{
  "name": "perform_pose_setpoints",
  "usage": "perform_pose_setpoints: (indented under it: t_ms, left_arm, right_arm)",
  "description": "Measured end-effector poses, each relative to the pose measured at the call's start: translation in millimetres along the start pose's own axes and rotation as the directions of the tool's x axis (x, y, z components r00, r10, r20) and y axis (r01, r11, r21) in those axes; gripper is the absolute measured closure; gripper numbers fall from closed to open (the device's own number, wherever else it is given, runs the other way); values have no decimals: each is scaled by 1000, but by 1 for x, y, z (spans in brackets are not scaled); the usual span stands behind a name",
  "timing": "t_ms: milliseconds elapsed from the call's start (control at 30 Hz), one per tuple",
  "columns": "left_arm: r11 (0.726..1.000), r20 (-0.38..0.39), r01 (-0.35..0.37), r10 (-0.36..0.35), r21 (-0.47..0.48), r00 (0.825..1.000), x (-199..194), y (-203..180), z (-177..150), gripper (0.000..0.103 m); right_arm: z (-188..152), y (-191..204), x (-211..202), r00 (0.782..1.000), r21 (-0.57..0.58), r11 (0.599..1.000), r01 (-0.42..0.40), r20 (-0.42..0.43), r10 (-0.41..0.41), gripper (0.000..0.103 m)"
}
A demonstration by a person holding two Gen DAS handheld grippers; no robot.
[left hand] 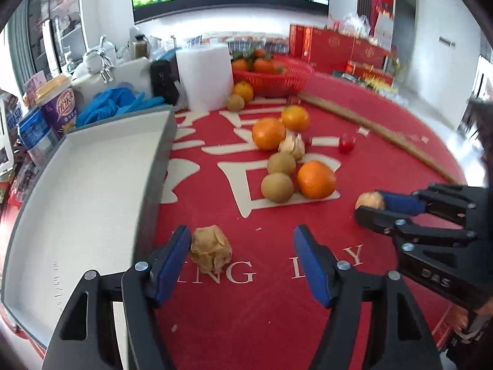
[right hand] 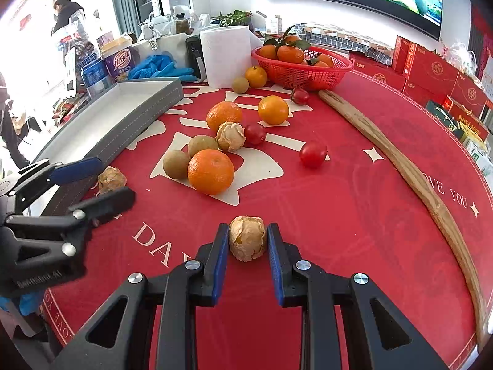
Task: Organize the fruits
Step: 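Carry the husked fruit into the white tray and open the left gripper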
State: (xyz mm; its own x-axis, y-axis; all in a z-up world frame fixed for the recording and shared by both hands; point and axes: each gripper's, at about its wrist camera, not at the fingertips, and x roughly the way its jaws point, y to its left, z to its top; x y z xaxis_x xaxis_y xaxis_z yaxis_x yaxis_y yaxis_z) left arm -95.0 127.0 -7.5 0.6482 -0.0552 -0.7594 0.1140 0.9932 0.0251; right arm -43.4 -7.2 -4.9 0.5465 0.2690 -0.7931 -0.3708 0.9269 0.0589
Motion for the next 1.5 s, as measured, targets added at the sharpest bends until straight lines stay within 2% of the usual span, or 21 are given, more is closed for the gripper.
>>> perform_pose_setpoints:
  t_ms: [67,133,200,233,300,467,600,733,1033,1200,1500]
  left_arm:
    - [1000,-52,-24,24,-1,998,13,-2,1,31]
    - [999,-54,-32,30,-36,998,15,3,4,40]
    - [998,-61,-43,40,-44,997,15,6,6,78]
    - [998,-67,-42,40,-38,997,15,7,8,77]
    - [997,-65,-28,24,-65,998,12,10,7,77]
    - [996,4,-9,9,-92,1000,-11,12,5,77]
    - [992,59,-21,29,-122,998,-32,23,12,77]
    - [982,71,-68,81,-175,994,-42,52,12,77]
    - [931,-13,-228,234,-286,972,-32,133,-12,77]
    - [904,-88,-263,247,-338,965,-16,169,-33,77]
    - [887,-71,-340,335,-313,939,-16,204,-42,75]
  right_arm:
    - [0,-1,0,1000,1,1000,-4,0,4,77]
    - [0,-1,0,1000,-2,1000,-2,0,2,77]
    - [0,1,0,1000,-9,1000,6,0,-6,77]
    - [0,1,0,1000,-8,1000,3,1,-3,80]
    - [0,-2,-1,999,9,999,-34,-1,34,80]
    - [1,-10,-7,996,55,994,-90,5,89,80]
    - [8,-5,-12,992,52,991,-123,9,122,80]
    - [20,15,-13,986,23,986,-167,11,167,80]
    - [58,93,-2,959,-100,955,-281,0,282,80]
    - [75,134,12,947,-145,936,-321,-27,321,80]
    - [85,181,43,948,-181,930,-318,-86,308,80]
